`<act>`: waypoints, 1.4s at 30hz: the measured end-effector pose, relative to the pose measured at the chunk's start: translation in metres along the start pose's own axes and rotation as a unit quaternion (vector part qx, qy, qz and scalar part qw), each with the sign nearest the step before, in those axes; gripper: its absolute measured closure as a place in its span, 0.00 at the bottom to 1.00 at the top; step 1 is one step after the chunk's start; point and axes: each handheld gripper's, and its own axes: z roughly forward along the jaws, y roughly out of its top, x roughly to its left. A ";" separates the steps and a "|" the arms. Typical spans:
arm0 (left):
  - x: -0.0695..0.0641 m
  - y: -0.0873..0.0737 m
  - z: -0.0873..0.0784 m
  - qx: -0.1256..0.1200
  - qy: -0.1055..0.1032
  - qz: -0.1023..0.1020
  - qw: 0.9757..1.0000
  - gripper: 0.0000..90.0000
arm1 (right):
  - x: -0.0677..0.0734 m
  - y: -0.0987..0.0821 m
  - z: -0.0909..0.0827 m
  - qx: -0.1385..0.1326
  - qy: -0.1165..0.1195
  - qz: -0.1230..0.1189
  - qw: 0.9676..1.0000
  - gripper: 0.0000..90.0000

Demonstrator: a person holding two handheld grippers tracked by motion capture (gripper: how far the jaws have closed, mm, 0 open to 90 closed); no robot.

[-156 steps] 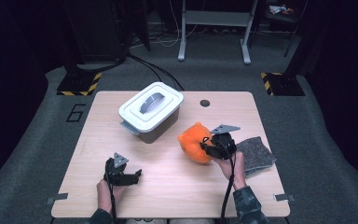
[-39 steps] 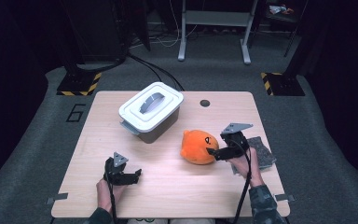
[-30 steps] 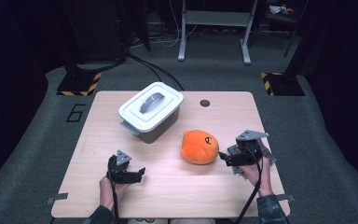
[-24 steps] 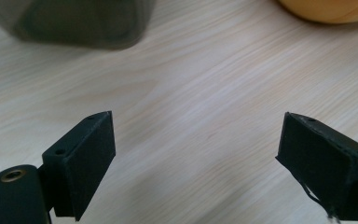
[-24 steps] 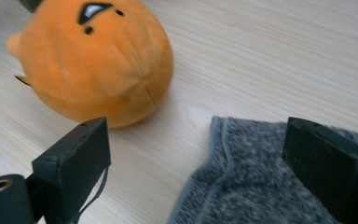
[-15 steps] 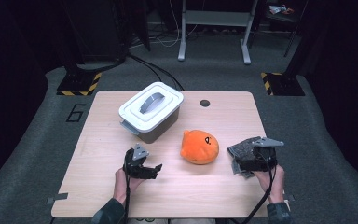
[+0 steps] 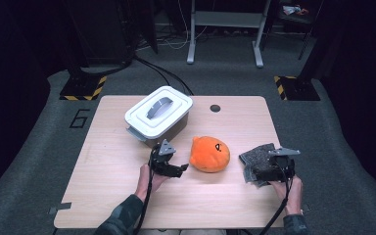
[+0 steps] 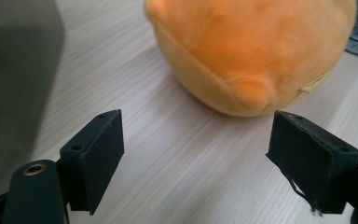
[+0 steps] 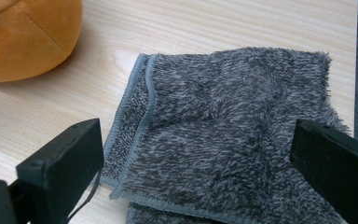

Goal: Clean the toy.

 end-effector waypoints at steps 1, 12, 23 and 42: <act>-0.002 0.001 0.002 -0.003 -0.001 -0.001 1.000 0.22 | 0.000 0.000 0.001 0.002 0.000 0.002 1.000 0.02; -0.014 0.010 0.015 0.002 -0.022 0.025 0.999 0.41 | -0.005 0.003 0.011 0.016 -0.019 0.001 1.000 0.01; -0.021 0.010 0.018 -0.001 -0.026 0.026 0.999 0.64 | -0.010 0.005 0.045 0.063 -0.008 0.007 0.998 0.03; -0.024 0.008 0.020 -0.004 -0.021 0.022 1.000 0.76 | -0.010 0.004 0.044 0.072 0.012 -0.011 0.997 0.44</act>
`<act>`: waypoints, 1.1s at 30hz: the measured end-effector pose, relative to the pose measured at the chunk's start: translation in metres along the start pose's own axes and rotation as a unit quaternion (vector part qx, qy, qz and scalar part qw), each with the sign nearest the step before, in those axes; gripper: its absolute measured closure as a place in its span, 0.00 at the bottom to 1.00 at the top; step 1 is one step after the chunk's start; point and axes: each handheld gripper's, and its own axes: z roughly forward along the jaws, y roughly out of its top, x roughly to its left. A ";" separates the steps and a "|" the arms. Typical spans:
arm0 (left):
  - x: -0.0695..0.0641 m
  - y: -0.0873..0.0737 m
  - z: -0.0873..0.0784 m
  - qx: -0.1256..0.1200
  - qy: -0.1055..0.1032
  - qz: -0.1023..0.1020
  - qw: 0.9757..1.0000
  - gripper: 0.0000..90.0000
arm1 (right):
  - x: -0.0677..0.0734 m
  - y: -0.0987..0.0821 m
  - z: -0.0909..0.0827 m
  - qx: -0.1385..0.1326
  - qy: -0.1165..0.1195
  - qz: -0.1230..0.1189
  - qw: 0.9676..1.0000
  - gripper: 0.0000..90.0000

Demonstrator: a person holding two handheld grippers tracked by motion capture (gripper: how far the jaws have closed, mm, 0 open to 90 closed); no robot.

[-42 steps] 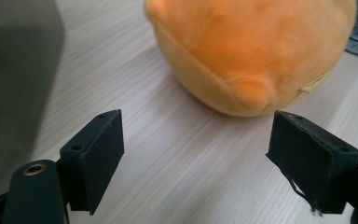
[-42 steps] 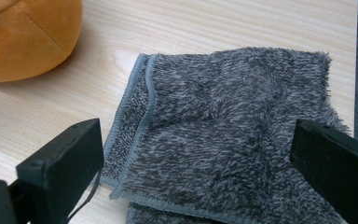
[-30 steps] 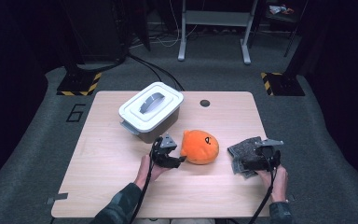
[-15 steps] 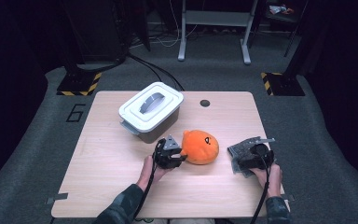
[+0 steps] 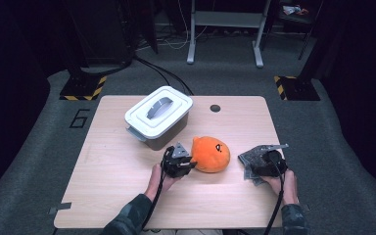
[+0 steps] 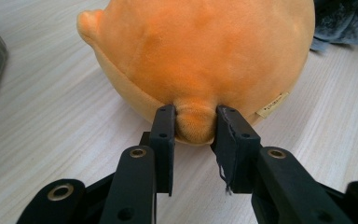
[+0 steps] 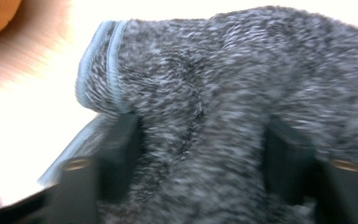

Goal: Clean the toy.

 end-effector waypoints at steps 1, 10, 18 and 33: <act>0.001 0.000 0.000 0.001 -0.005 -0.001 1.000 0.77 | 0.000 0.000 0.000 -0.005 -0.002 0.002 1.000 0.47; -0.001 0.001 0.000 0.002 -0.001 0.006 1.000 0.78 | 0.001 -0.004 -0.002 -0.028 -0.012 0.016 0.999 0.74; -0.002 0.002 0.000 -0.007 -0.007 0.000 1.000 0.80 | -0.004 -0.007 -0.007 -0.053 0.005 0.041 0.998 0.78; -0.003 0.002 -0.002 -0.008 -0.003 -0.002 1.000 0.80 | 0.014 0.022 -0.044 -0.102 0.062 0.036 0.992 0.78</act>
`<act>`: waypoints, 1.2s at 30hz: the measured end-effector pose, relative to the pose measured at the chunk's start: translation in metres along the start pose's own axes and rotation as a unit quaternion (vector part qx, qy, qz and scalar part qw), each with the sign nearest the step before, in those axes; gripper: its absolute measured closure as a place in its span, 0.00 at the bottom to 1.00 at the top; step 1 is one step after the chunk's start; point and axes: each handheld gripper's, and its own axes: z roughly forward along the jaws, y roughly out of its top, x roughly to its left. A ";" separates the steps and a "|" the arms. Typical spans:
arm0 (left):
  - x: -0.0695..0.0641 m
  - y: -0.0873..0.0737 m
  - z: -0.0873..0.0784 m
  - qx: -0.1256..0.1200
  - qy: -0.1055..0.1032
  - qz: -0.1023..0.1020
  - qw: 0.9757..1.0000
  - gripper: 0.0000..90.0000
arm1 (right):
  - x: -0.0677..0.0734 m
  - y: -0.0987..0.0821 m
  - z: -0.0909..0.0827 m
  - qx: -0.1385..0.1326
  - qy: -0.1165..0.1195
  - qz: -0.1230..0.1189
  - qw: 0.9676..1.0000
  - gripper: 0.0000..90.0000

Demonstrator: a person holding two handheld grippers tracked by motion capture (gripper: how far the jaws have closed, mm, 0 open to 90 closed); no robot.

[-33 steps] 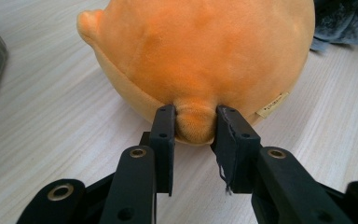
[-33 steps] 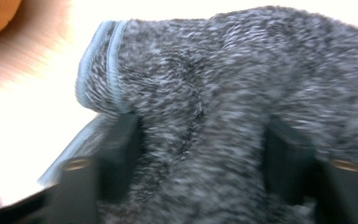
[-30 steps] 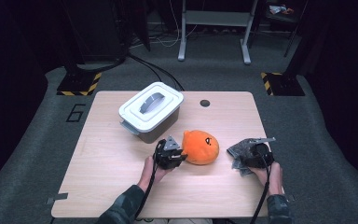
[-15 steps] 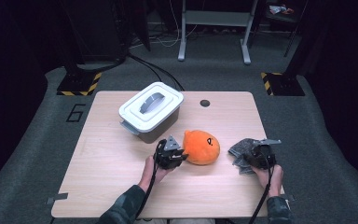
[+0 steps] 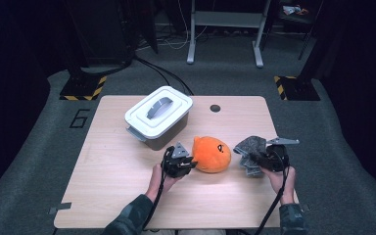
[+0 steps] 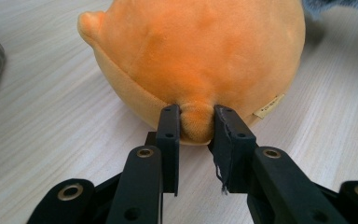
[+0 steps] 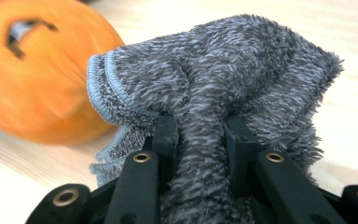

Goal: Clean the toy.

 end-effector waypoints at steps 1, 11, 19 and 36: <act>0.000 0.000 0.000 -0.001 0.000 0.001 1.000 0.81 | 0.003 0.004 -0.002 -0.003 0.004 -0.001 1.000 0.78; -0.001 0.001 -0.002 -0.005 -0.005 0.003 1.000 0.82 | 0.028 0.033 -0.012 -0.021 0.036 -0.017 0.999 0.78; -0.002 0.002 -0.002 -0.008 -0.002 0.000 1.000 0.87 | 0.053 0.056 -0.004 -0.018 0.060 -0.042 0.997 0.78; -0.007 0.008 -0.002 -0.002 -0.001 0.015 1.000 0.89 | 0.103 0.087 0.032 0.005 0.079 -0.098 0.992 0.78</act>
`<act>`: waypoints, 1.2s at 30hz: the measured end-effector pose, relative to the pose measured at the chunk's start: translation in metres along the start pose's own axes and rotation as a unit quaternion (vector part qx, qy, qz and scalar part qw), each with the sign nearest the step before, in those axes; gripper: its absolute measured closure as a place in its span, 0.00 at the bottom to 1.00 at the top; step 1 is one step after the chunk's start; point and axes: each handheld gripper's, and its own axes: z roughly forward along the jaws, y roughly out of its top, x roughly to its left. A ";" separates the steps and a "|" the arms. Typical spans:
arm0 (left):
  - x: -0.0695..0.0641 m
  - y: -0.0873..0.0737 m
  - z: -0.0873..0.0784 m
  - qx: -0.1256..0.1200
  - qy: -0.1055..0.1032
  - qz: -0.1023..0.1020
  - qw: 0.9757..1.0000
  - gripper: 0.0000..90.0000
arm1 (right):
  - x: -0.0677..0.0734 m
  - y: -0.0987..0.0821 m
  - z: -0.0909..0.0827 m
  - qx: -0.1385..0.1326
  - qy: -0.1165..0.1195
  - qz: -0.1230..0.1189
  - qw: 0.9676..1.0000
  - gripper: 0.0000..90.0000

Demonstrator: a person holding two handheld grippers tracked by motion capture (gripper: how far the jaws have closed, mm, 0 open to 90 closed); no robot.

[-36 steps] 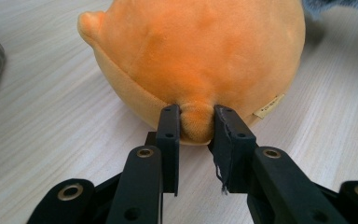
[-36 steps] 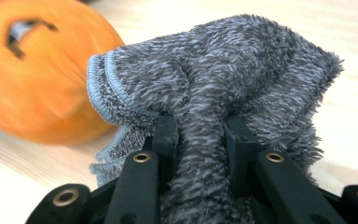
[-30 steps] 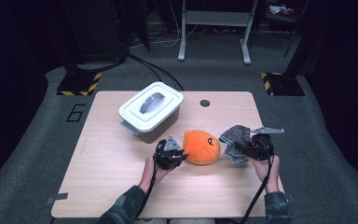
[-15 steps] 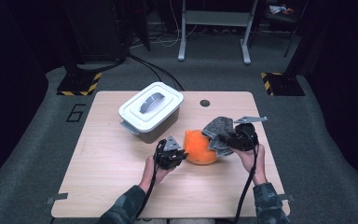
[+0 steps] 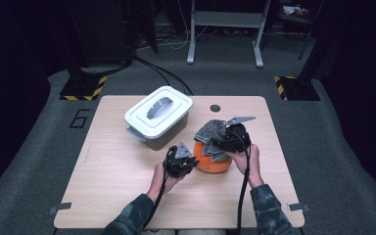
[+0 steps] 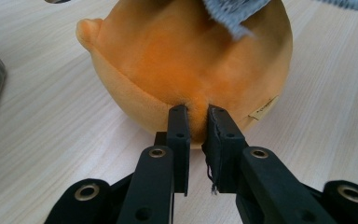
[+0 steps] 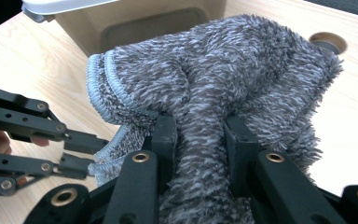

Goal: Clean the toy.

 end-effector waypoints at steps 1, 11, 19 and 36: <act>0.000 0.000 0.000 -0.001 0.000 0.002 1.000 0.89 | 0.002 0.001 0.003 -0.002 0.002 -0.002 1.000 0.78; -0.004 -0.001 0.002 -0.003 -0.010 0.010 1.000 0.93 | 0.020 0.001 0.030 0.028 -0.021 -0.034 0.999 0.78; -0.004 -0.002 0.003 -0.008 -0.013 0.003 1.000 0.93 | 0.020 -0.002 0.028 0.029 -0.035 -0.045 0.998 0.78; -0.003 -0.005 0.004 -0.009 -0.024 -0.011 1.000 0.92 | 0.001 -0.011 0.013 0.023 -0.053 -0.011 0.998 0.77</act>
